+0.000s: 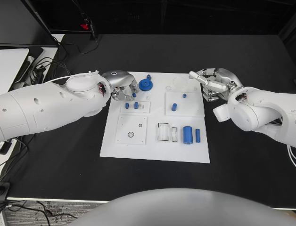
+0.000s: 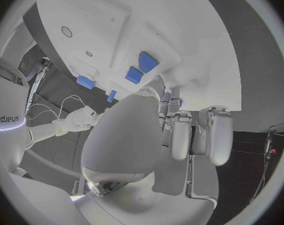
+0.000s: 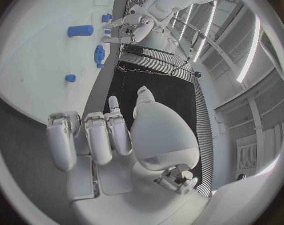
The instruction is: Assemble the parts on the task board
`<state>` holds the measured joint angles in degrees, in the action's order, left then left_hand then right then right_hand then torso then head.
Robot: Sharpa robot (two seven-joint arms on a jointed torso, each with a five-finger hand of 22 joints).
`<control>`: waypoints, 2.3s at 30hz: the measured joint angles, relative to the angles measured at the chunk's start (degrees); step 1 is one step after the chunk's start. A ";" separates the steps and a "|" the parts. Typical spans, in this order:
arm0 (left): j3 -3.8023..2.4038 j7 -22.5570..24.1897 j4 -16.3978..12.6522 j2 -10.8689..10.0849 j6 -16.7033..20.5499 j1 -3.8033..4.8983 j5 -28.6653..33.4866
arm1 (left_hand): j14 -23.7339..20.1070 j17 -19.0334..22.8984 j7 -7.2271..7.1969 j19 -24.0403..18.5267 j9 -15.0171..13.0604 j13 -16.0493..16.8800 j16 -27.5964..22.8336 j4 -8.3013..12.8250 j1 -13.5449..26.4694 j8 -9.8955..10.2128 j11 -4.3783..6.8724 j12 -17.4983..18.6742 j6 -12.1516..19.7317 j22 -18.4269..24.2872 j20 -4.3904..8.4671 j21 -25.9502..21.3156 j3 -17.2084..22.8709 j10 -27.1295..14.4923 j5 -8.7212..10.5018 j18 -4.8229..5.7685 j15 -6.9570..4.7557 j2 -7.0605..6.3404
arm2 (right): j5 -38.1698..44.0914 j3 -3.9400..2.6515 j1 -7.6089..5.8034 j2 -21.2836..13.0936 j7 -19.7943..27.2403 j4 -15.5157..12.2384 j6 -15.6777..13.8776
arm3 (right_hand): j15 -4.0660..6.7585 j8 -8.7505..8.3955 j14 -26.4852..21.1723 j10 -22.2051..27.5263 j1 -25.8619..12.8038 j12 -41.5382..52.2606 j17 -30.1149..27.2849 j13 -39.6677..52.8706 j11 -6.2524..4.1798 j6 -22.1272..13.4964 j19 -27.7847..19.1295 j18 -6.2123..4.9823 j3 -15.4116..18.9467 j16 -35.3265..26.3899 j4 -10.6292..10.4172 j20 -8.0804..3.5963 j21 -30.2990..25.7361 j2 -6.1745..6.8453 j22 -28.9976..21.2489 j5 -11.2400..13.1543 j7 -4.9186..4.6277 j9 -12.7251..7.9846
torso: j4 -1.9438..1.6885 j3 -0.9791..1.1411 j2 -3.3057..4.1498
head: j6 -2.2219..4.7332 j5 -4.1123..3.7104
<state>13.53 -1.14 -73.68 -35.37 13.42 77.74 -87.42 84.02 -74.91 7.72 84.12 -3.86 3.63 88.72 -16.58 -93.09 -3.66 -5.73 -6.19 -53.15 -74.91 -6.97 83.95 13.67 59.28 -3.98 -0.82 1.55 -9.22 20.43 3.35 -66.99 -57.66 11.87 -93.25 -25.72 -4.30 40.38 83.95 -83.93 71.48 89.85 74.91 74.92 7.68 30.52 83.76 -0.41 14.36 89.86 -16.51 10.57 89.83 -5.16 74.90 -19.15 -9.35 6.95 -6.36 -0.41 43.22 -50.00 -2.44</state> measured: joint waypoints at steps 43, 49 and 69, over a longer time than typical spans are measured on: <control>0.02 8.24 -7.11 -13.41 14.59 1.22 14.05 | -25.46 48.44 2.76 -31.58 -0.46 -0.07 -50.71 -0.11 4.63 -12.15 -1.13 -7.55 5.75 13.09 -2.30 -57.10 1.26 -1.49 -7.50 -8.99 1.95 1.59 | 22.40 -0.16 -4.67 0.39 1.31 4.30 -1.26 | 2.38 -6.54 0.09 35.04 18.45 -53.84 -0.01 -50.43 -1.73 12.02 0.16 -0.01 -1.31 -1.20 -0.14 -1.90 -0.01 -0.68 0.00 7.00 -0.25 -3.37 | -0.53 -0.08 -0.13 | 0.00 -2.38; 0.02 16.19 -7.52 -13.22 18.37 1.11 29.04 | -31.25 51.46 3.29 -34.24 -0.29 0.05 -54.78 -0.18 10.70 -12.78 -2.36 -7.57 6.94 19.00 -4.32 -64.95 -3.14 -3.16 -20.41 -8.98 3.72 2.49 | 37.47 -0.14 -4.91 2.22 -0.42 6.03 -0.05 | 2.38 -14.41 0.09 31.58 23.39 -64.90 0.00 -61.85 -1.30 18.17 0.36 -0.01 -2.33 -1.67 -0.11 -2.10 0.00 -0.04 0.00 11.15 -0.24 -3.37 | -0.57 -0.08 -0.08 | 0.36 -2.64; 0.02 35.16 -10.01 -12.95 19.94 0.77 64.17 | -44.47 57.09 2.77 -39.52 -0.29 0.30 -56.12 -0.09 18.42 -16.81 -5.00 -13.45 15.19 29.19 -7.97 -76.75 -14.96 -13.15 -17.60 -8.97 7.73 8.27 | 67.69 -0.09 -4.68 4.62 -10.11 5.79 8.78 | 2.37 -25.09 0.09 27.96 23.16 -73.06 0.04 -71.18 -1.59 23.20 0.36 -0.01 -5.88 -2.17 -0.15 -2.09 0.00 3.45 0.00 16.03 0.38 -3.30 | -0.37 -0.09 -0.02 | 2.72 -3.88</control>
<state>13.55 34.03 -83.69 -48.32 33.36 78.50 -23.25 39.55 -17.82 10.49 44.61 -4.15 3.93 32.60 -16.66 -74.66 -20.48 -10.73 -19.64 -37.96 -45.72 -14.94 7.20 -1.29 46.13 -21.58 -9.79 9.28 -0.95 88.11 3.26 -71.68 -53.05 1.76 -87.46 -16.94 -1.93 15.28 84.04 -55.97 94.65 16.79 74.95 3.74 6.09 53.72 84.11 -0.42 8.49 87.68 -16.67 8.48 89.83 -1.71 74.90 -3.11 -8.97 3.65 -6.72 -0.50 43.20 -47.29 -6.32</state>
